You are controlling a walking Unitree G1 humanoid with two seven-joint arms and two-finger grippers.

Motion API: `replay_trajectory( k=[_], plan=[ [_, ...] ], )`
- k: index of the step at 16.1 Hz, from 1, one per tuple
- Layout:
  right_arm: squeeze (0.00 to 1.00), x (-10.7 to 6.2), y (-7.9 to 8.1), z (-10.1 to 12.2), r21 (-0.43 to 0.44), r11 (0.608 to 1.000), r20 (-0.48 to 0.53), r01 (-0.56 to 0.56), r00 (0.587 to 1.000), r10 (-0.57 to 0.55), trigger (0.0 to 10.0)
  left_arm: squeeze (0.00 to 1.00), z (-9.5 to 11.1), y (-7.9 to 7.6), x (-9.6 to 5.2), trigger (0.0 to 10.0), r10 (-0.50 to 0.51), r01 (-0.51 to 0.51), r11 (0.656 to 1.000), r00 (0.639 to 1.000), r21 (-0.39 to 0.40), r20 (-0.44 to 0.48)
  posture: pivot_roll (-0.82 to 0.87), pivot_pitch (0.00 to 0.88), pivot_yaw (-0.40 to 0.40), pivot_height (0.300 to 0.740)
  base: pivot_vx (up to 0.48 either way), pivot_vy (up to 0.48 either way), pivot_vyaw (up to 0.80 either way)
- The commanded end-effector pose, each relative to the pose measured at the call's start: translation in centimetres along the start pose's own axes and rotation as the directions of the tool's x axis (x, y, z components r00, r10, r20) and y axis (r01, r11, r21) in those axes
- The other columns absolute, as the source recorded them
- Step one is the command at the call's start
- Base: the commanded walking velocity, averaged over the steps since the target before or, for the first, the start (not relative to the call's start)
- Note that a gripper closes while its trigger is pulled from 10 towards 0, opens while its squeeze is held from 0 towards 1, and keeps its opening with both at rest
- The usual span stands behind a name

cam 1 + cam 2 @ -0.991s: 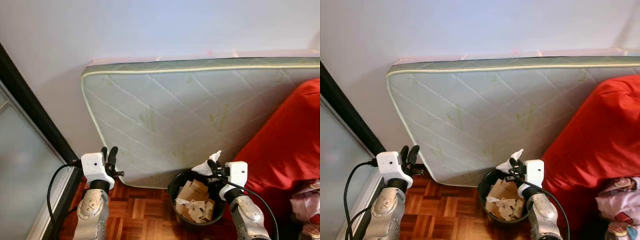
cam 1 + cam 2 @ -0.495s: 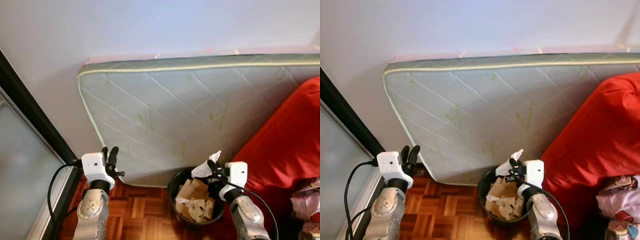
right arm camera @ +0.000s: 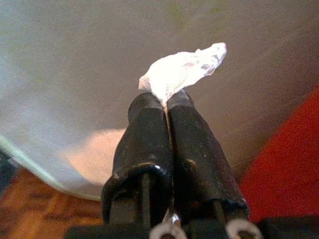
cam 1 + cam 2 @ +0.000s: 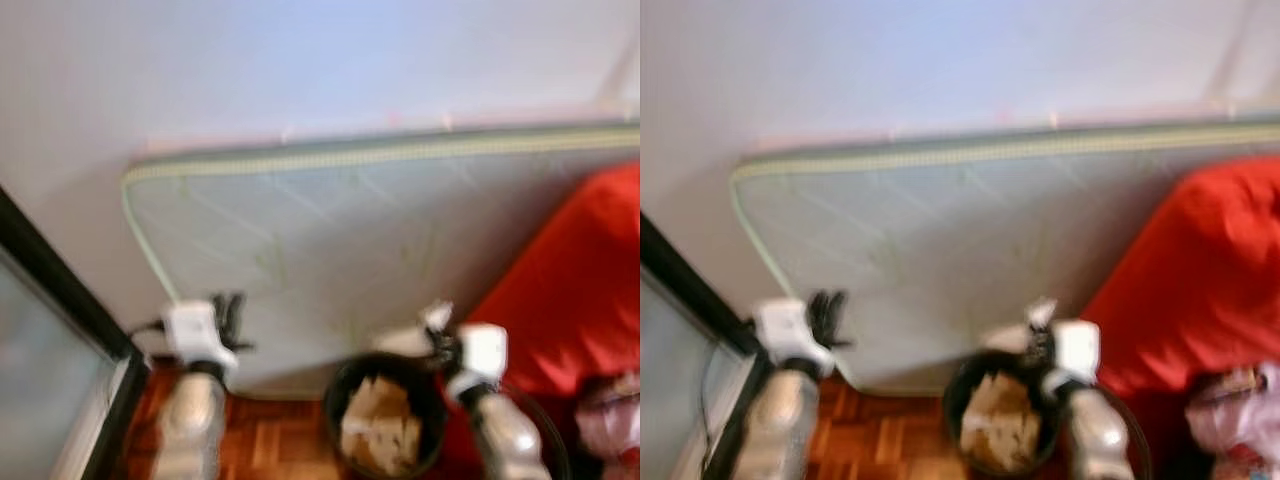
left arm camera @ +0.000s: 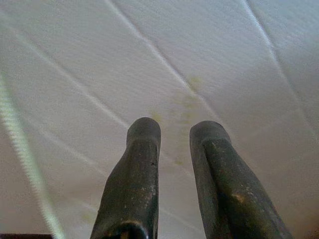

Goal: Clean up the room

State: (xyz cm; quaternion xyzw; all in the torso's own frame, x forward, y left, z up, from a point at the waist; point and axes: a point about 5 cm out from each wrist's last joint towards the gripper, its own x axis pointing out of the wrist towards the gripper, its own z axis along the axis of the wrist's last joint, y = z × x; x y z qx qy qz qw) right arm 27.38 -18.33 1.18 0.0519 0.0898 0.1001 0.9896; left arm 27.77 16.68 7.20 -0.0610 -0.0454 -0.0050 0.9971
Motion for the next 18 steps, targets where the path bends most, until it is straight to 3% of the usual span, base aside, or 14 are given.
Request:
replay_trajectory(
  k=[1,13,18],
  plan=[
    [0.00,0.7,1.3,0.3,0.014,0.999,0.020,-0.033,0.999,0.032,10.0,0.00,0.2,1.5,-0.2,10.0,0.045,-0.045,0.999,0.999,0.027,-0.001,-0.01,0.000,0.054,0.740,0.244,0.000,0.00],
    [0.00,0.8,2.0,1.0,-0.040,0.995,0.053,-0.093,0.994,0.095,10.0,0.00,0.8,1.4,0.1,10.0,0.068,-0.069,0.997,0.997,0.024,0.022,-0.02,0.000,0.053,0.740,0.020,0.000,0.00],
    [0.00,0.8,2.4,0.4,-0.055,0.992,0.004,-0.117,0.993,0.117,10.0,0.00,0.9,1.4,0.2,10.0,0.065,-0.066,0.998,0.998,0.025,0.026,-0.02,0.000,0.054,0.730,0.000,0.000,0.00]
  ],
)
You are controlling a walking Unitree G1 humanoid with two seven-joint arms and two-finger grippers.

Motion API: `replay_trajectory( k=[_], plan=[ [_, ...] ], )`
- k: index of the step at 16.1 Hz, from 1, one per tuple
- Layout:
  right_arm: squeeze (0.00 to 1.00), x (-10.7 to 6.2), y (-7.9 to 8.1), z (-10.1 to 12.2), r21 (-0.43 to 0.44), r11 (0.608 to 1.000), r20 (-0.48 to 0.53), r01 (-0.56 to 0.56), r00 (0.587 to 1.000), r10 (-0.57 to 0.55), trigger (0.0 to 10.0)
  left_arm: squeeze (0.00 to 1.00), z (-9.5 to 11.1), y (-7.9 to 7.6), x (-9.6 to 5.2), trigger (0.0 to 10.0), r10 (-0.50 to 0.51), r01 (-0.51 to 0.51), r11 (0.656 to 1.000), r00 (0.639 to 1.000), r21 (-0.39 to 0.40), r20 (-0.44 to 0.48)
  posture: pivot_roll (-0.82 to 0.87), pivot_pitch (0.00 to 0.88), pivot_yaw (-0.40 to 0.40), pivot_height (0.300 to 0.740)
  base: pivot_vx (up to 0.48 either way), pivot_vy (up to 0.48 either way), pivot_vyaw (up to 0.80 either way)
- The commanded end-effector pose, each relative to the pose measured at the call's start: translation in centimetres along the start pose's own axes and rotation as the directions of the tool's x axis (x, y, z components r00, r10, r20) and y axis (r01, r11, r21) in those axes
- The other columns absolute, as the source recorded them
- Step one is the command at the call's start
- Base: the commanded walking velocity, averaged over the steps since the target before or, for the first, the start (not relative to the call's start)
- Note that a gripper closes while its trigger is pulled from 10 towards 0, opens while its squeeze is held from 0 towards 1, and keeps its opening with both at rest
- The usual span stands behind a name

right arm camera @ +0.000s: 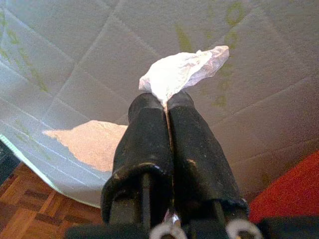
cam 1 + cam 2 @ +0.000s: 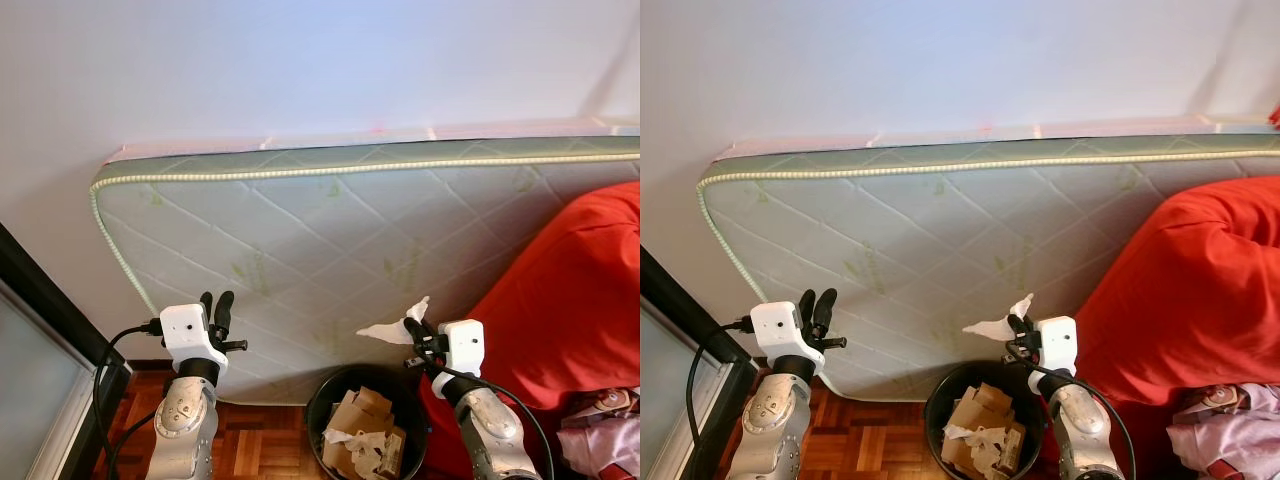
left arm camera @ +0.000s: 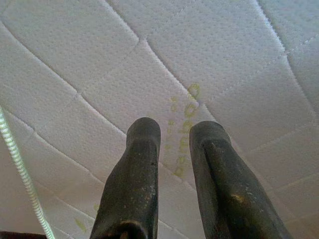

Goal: Clean up the room

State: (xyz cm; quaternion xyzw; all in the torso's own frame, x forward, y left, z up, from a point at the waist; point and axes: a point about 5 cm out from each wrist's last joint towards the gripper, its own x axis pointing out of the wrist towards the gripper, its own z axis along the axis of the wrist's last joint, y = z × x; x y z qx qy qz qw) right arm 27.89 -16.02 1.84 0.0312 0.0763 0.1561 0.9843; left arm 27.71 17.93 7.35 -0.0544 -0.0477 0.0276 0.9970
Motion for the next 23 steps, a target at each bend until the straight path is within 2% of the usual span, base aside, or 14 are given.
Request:
replay_trajectory(
  k=[1,3,8,9,11,19,20,23],
  plan=[
    [0.00,-0.03,0.21,-0.16,0.000,1.000,-0.011,-0.010,1.000,0.010,10.0,0.00,0.56,0.12,0.22,10.0,0.000,0.000,1.000,1.000,0.008,0.017,-0.02,0.000,0.053,0.725,0.000,0.000,0.00],
    [0.00,-0.23,0.25,-0.24,0.000,1.000,-0.004,-0.016,1.000,0.016,10.0,0.00,0.49,-0.01,0.10,10.0,-0.001,0.001,1.000,1.000,0.006,0.017,-0.03,0.000,0.054,0.710,0.000,0.000,0.00],
    [0.00,-0.15,0.28,-0.25,-0.005,1.000,-0.011,-0.018,1.000,0.018,10.0,0.00,0.47,0.06,0.16,10.0,-0.002,0.002,1.000,1.000,0.011,0.016,-0.02,0.000,0.053,0.710,0.000,0.000,0.00],
    [0.00,0.03,0.36,-0.38,-0.017,1.000,-0.036,-0.016,0.999,0.015,10.0,0.00,0.52,0.13,0.20,10.0,-0.002,0.001,1.000,1.000,0.013,0.016,-0.02,0.000,0.051,0.700,0.000,0.000,0.00],
    [0.00,-0.13,0.27,-0.28,-0.014,1.000,-0.017,-0.015,1.000,0.015,10.0,0.00,0.47,0.10,0.13,10.0,-0.001,0.000,1.000,1.000,0.012,0.014,-0.02,0.000,0.051,0.680,0.000,0.000,0.00],
    [0.00,-0.18,-0.01,-0.24,-0.022,1.000,-0.026,-0.015,1.000,0.015,10.0,0.00,0.39,-0.07,0.15,10.0,0.002,-0.002,1.000,1.000,0.008,0.009,-0.02,0.000,0.043,0.680,0.000,0.000,0.00],
    [0.00,-0.06,0.12,-0.46,-0.034,0.999,-0.053,-0.022,0.998,0.020,10.0,0.00,0.29,0.21,0.12,10.0,0.034,-0.034,0.999,0.999,-0.029,0.001,-0.02,0.000,0.043,0.676,0.000,0.000,0.00],
    [0.00,-0.05,0.21,-0.20,-0.021,0.999,-0.022,-0.024,0.999,0.024,10.0,0.00,0.39,0.46,0.19,10.0,0.039,-0.039,0.999,0.999,-0.028,0.004,-0.02,0.000,0.043,0.657,0.000,0.000,0.00]
  ],
)
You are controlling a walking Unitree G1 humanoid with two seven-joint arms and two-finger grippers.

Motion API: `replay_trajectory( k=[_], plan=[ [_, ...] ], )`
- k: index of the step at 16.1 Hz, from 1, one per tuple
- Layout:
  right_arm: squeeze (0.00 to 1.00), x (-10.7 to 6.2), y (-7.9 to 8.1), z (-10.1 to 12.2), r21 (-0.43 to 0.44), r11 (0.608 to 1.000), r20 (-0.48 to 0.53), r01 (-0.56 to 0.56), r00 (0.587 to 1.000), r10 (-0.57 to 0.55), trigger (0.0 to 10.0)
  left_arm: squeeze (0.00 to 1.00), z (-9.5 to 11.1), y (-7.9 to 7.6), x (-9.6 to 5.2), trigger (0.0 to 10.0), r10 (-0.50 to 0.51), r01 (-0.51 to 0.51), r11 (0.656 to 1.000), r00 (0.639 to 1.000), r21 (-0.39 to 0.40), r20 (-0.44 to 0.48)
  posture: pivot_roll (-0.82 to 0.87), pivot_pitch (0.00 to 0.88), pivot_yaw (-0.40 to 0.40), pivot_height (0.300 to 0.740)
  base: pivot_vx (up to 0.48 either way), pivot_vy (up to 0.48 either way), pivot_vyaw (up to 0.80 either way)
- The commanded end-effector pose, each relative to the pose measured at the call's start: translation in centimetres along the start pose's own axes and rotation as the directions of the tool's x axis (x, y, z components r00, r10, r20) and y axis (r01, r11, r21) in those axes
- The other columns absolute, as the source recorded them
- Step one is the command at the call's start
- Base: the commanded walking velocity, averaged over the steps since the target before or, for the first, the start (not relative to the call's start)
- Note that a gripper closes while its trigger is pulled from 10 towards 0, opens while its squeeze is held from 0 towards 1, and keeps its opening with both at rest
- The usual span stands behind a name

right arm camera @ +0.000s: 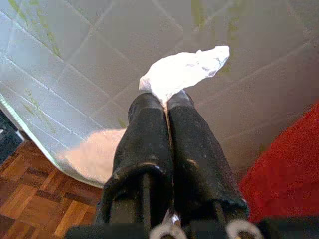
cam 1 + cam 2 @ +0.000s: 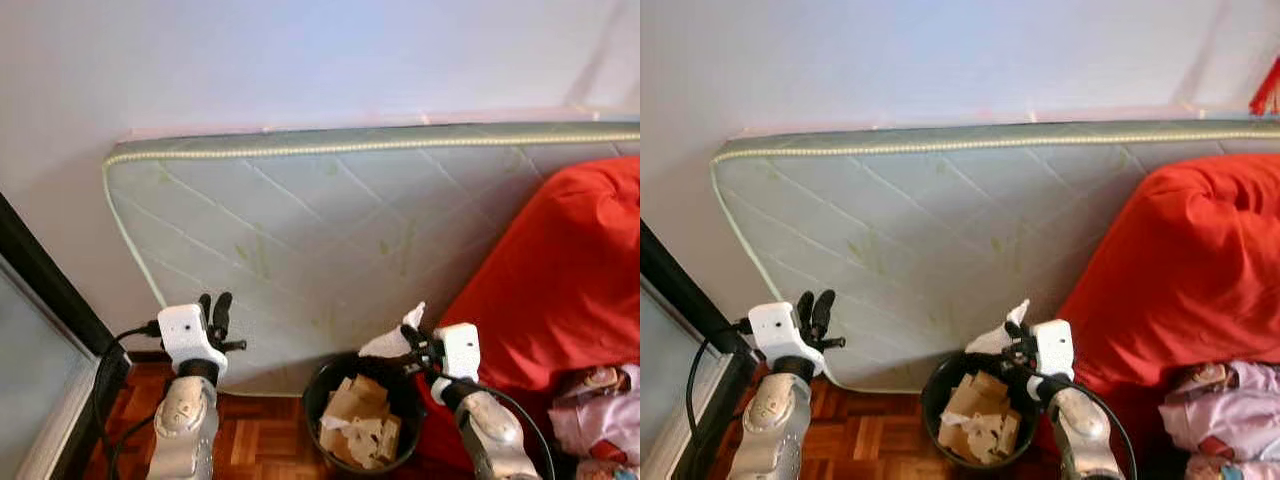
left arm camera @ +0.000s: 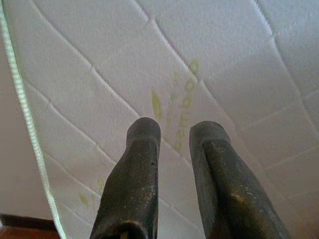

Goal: Clean up the room

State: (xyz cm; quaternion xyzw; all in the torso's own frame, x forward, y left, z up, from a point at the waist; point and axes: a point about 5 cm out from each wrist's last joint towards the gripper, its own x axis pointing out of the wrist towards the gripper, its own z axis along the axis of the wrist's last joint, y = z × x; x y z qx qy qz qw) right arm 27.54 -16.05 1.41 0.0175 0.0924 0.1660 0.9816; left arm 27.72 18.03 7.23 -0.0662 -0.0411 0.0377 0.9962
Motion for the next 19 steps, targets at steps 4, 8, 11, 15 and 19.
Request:
replay_trajectory(
  k=[4,8,11,15,19],
  plan=[
    [0.00,0.26,0.17,0.42,-0.005,1.000,0.021,-0.003,1.000,0.003,10.0,0.00,0.53,0.41,0.21,10.0,0.016,-0.016,1.000,1.000,-0.005,0.014,-0.02,0.000,0.046,0.657,0.000,0.000,0.00],
    [0.00,0.20,0.08,0.34,-0.015,1.000,0.015,0.003,1.000,-0.003,10.0,0.00,0.46,0.36,0.18,10.0,0.012,-0.012,1.000,1.000,-0.006,0.007,-0.02,0.000,0.045,0.657,0.000,0.000,0.00],
    [0.00,0.21,0.16,0.20,-0.018,1.000,0.004,-0.001,1.000,0.001,10.0,0.00,0.24,0.31,0.15,10.0,0.010,-0.010,1.000,1.000,0.015,-0.005,-0.02,0.000,0.046,0.657,0.000,0.000,0.00],
    [0.00,0.21,0.47,0.16,-0.033,0.999,0.004,-0.029,1.000,0.029,10.0,0.00,0.16,0.23,0.15,10.0,0.009,-0.009,1.000,1.000,-0.003,-0.014,-0.02,0.000,0.046,0.657,0.000,0.000,0.00],
    [0.00,0.18,0.73,0.18,-0.019,0.999,0.015,-0.051,0.999,0.051,10.0,0.00,0.26,0.24,0.22,10.0,0.004,-0.004,1.000,1.000,-0.007,-0.015,-0.02,0.000,0.047,0.657,0.000,0.000,0.61]
  ],
)
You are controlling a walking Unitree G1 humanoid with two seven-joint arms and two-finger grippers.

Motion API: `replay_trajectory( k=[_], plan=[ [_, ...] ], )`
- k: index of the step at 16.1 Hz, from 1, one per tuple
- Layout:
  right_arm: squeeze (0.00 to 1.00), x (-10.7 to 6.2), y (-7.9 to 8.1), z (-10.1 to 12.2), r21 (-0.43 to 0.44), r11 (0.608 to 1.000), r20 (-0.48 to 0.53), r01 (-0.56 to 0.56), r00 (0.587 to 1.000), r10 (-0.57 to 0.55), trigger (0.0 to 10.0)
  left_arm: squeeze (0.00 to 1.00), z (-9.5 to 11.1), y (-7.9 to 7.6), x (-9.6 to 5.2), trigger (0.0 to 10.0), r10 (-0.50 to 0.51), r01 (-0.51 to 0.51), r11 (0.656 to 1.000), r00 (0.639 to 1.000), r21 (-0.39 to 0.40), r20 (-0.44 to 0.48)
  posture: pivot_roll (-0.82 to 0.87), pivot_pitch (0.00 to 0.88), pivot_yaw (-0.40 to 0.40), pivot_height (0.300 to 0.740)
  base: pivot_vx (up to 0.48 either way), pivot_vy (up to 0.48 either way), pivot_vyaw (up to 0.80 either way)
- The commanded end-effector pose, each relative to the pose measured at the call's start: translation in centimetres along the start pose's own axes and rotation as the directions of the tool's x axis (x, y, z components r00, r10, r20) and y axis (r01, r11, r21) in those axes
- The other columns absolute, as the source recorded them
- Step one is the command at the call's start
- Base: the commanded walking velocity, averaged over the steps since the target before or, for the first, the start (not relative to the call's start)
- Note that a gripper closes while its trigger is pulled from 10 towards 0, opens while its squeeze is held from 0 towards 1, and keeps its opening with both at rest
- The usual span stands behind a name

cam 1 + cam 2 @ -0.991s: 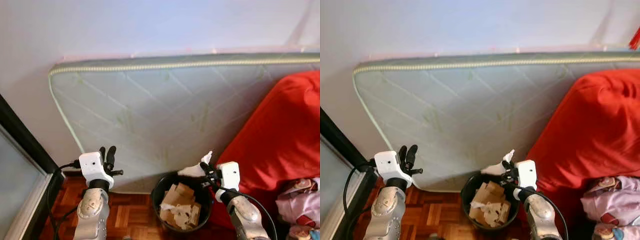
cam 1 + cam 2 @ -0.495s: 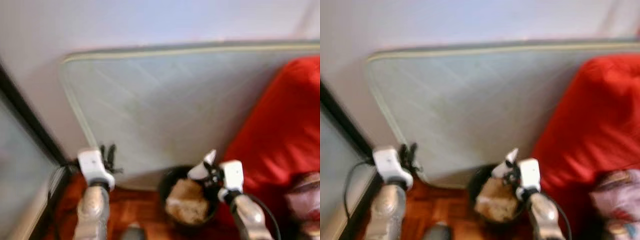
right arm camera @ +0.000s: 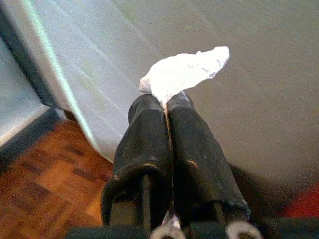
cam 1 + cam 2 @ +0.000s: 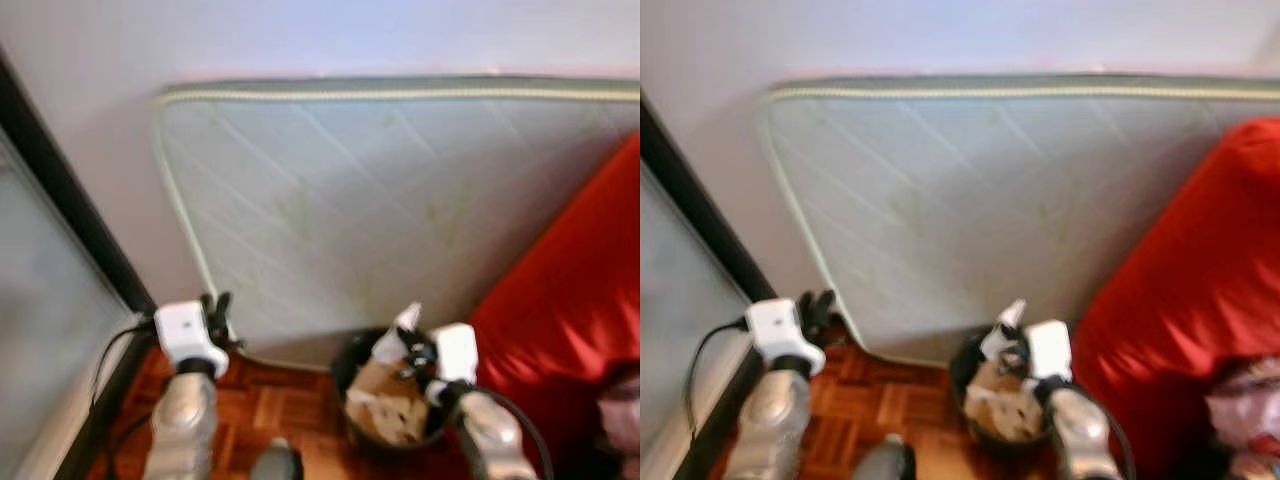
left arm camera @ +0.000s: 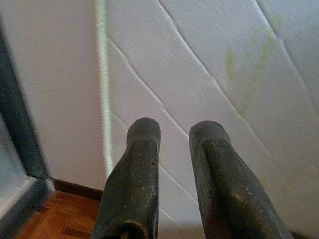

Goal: Clean up the room

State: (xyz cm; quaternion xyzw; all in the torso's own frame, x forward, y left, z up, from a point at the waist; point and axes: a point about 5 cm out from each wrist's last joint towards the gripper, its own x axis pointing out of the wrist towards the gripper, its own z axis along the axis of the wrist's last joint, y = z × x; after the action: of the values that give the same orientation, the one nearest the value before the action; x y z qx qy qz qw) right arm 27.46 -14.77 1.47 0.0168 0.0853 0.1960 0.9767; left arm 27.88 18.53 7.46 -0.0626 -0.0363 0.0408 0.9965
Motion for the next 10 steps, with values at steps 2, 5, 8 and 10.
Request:
replay_trajectory(
  k=[2,5,8,10],
  plan=[
    [0.00,-0.18,-0.48,0.02,0.005,1.000,-0.002,0.018,1.000,-0.018,10.0,0.00,-0.02,-0.22,0.01,10.0,-0.006,0.006,1.000,1.000,-0.018,-0.008,-0.02,0.000,0.047,0.657,0.000,0.000,0.00],
    [0.00,-0.23,-0.72,0.03,-0.003,0.999,-0.004,0.036,0.999,-0.036,10.0,0.00,0.00,-0.33,-0.01,10.0,-0.014,0.014,1.000,1.000,-0.021,-0.009,-0.02,0.000,0.048,0.657,0.000,0.000,0.00],
    [0.00,-0.31,-1.06,-0.08,-0.009,0.998,-0.016,0.055,0.998,-0.055,10.0,0.00,-0.01,-0.47,-0.03,10.0,-0.021,0.021,0.999,1.000,-0.027,-0.010,-0.02,0.000,0.048,0.657,0.000,0.000,0.00],
    [0.00,-0.26,-1.07,-0.11,-0.008,0.998,-0.021,0.060,0.998,-0.060,10.0,0.00,-0.02,-0.52,-0.04,10.0,-0.025,0.024,0.999,1.000,-0.030,-0.010,-0.02,0.000,0.047,0.657,0.127,0.000,0.00]
  ],
)
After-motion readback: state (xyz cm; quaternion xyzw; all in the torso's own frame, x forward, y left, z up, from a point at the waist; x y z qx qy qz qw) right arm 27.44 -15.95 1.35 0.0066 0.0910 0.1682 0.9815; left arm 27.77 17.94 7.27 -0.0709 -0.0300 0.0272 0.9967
